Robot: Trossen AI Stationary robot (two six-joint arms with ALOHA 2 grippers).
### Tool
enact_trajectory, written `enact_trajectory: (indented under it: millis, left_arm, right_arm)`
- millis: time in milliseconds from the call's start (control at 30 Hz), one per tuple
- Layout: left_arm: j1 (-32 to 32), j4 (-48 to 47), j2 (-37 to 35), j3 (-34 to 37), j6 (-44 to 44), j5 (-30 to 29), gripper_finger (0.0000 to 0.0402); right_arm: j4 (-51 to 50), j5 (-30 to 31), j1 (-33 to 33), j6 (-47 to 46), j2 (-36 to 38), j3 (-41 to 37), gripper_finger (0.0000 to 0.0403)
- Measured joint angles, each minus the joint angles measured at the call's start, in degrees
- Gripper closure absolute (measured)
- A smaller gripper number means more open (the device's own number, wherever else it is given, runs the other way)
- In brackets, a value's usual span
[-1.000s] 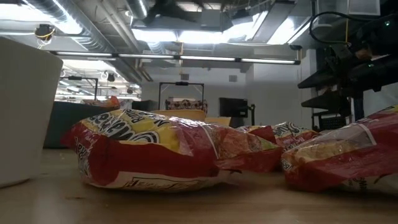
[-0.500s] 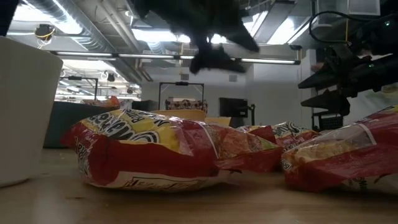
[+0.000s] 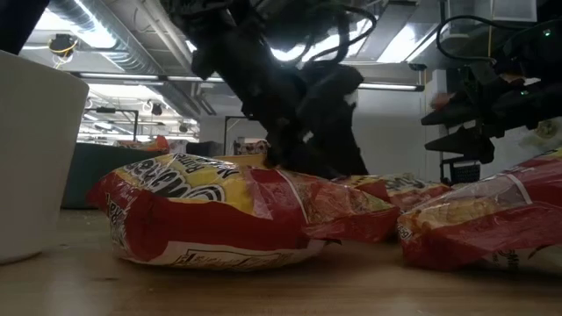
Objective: Sort Maruchan noodles
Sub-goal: Put the top red noodle pack into the yellow bin
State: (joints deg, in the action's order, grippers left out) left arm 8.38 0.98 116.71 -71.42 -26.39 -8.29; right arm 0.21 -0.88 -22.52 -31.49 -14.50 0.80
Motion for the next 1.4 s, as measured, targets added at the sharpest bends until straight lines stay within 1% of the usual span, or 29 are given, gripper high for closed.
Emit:
enact_trajectory:
  millis: [67,200,267,333,500,733,800,900,1067,1133,1200,1267,1333,1400]
  left_arm:
    - [0.34,1.09,0.87,-0.06,-1.20,1.42,0.0139]
    - [0.72,1.70,2.29,-0.26,-2.21,1.77,0.0139]
    - [0.61,1.74,2.60,-0.28,-3.50,2.96,0.0147]
    - [0.39,1.44,2.64,-0.28,-3.54,3.64,0.0164]
    - [-0.17,0.65,2.64,-0.30,-3.53,4.11,0.0236]
    - [-1.54,0.36,2.75,-0.16,-4.23,6.04,0.0367]
    - [-1.97,0.72,2.55,-0.10,-5.17,7.21,0.0388]
    - [-2.53,1.65,2.35,-0.08,-7.81,7.66,0.0393]
    - [-3.22,-0.91,0.76,-1.96,-10.16,6.93,0.0397]
    - [-3.50,-4.25,-0.68,-3.18,-10.54,6.61,0.0397]
    - [-3.77,-4.60,-1.57,-5.66,-10.55,6.20,0.0397]
    - [-4.02,-9.32,-3.57,-7.07,-10.57,6.13,0.0398]
    - [-4.46,-9.28,-3.78,-9.36,-10.43,6.16,0.0399]
    - [-4.91,-13.50,-5.38,-10.59,-10.54,5.96,0.0399]
  right_arm:
    - [0.00,0.04,0.00,-0.02,0.00,0.00,0.0109]
    - [0.00,0.08,0.00,-0.08,0.00,0.00,0.0109]
    - [-0.02,0.11,0.00,-0.14,0.00,0.00,0.0109]
    - [-0.02,0.16,0.00,-0.12,0.00,0.00,0.0109]
    - [-0.02,0.30,0.00,0.22,0.00,0.00,0.0109]
    - [-0.02,0.35,0.00,0.27,0.00,0.00,0.0109]
    - [-0.02,0.35,0.00,0.27,0.00,0.00,0.0109]
    - [-0.02,0.39,0.00,0.27,0.00,0.00,0.0109]
    - [-0.04,0.41,0.00,0.27,0.00,0.00,0.0109]
    - [-0.04,0.41,0.00,0.27,0.00,0.00,0.0109]
    - [-0.04,0.40,0.00,0.27,0.00,0.00,0.0109]
    - [-0.04,0.39,0.00,0.27,0.00,0.00,0.0109]
    - [-0.04,0.39,0.00,0.27,0.00,0.00,0.0109]
    - [-0.04,0.39,0.00,0.29,-0.08,0.00,0.0109]
